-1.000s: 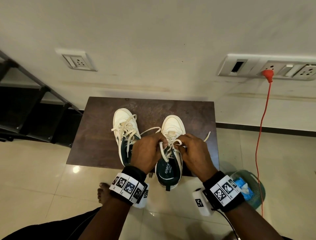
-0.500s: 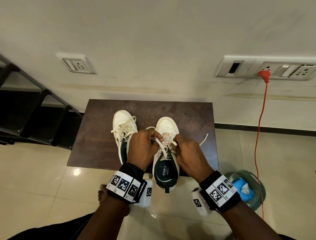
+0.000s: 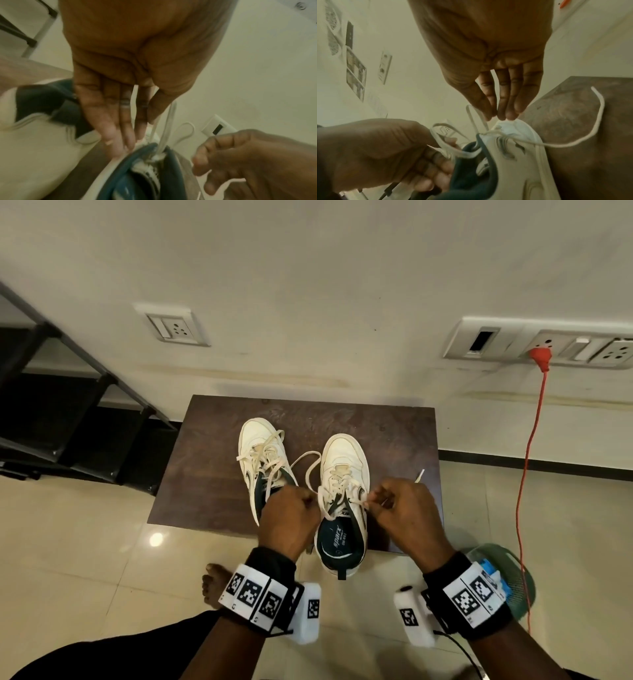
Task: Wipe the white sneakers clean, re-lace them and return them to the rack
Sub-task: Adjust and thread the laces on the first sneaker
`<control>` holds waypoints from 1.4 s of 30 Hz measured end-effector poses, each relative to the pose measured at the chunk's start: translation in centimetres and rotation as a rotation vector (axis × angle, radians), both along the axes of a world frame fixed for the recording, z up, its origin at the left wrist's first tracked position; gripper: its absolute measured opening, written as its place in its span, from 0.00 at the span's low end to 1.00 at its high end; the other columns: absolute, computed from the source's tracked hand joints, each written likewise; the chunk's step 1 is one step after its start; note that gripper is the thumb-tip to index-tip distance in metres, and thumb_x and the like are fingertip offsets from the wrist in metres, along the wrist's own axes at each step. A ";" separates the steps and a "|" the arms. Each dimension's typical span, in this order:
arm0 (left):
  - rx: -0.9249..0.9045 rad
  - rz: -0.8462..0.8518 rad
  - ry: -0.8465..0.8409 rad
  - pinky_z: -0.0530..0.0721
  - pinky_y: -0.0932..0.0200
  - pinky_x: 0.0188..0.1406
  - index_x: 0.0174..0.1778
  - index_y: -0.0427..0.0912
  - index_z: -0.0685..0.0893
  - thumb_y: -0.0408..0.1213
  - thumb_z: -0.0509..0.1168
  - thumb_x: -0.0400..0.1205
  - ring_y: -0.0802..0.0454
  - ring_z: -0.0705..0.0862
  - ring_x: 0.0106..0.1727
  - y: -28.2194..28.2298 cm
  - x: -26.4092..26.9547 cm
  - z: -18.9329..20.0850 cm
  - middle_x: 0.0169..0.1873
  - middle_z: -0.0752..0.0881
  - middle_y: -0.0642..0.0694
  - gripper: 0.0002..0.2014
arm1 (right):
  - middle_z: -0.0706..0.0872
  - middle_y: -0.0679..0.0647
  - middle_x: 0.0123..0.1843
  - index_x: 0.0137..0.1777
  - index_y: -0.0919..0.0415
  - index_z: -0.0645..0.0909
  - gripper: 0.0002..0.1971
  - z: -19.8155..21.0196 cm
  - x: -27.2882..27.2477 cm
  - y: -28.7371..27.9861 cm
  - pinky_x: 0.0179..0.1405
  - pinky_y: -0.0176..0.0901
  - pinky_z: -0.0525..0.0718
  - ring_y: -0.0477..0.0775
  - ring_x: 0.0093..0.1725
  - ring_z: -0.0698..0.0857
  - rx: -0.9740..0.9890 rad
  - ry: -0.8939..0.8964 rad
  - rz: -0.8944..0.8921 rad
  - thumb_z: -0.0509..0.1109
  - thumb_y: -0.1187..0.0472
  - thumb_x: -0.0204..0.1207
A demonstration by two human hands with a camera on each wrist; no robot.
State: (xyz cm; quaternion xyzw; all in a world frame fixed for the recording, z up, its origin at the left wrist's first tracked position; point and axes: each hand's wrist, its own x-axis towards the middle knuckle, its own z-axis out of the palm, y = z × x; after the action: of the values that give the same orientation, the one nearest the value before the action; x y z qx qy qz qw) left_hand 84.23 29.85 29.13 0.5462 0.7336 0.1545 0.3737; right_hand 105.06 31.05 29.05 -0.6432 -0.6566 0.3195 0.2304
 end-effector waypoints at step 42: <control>0.497 0.337 -0.130 0.92 0.46 0.43 0.50 0.47 0.84 0.34 0.68 0.86 0.54 0.92 0.41 -1.2 -0.2 4.0 0.42 0.91 0.49 0.03 | 0.80 0.53 0.59 0.55 0.58 0.82 0.08 -0.4 -4.3 -0.4 0.42 0.42 0.72 0.56 0.57 0.81 -0.080 -0.303 0.137 0.73 0.61 0.77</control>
State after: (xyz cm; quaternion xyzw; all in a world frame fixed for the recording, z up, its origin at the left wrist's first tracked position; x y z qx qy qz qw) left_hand 83.99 28.62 33.10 0.4805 0.7281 0.4238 0.2438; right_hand 100.80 30.64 28.66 -0.6463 -0.7130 0.2598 0.0806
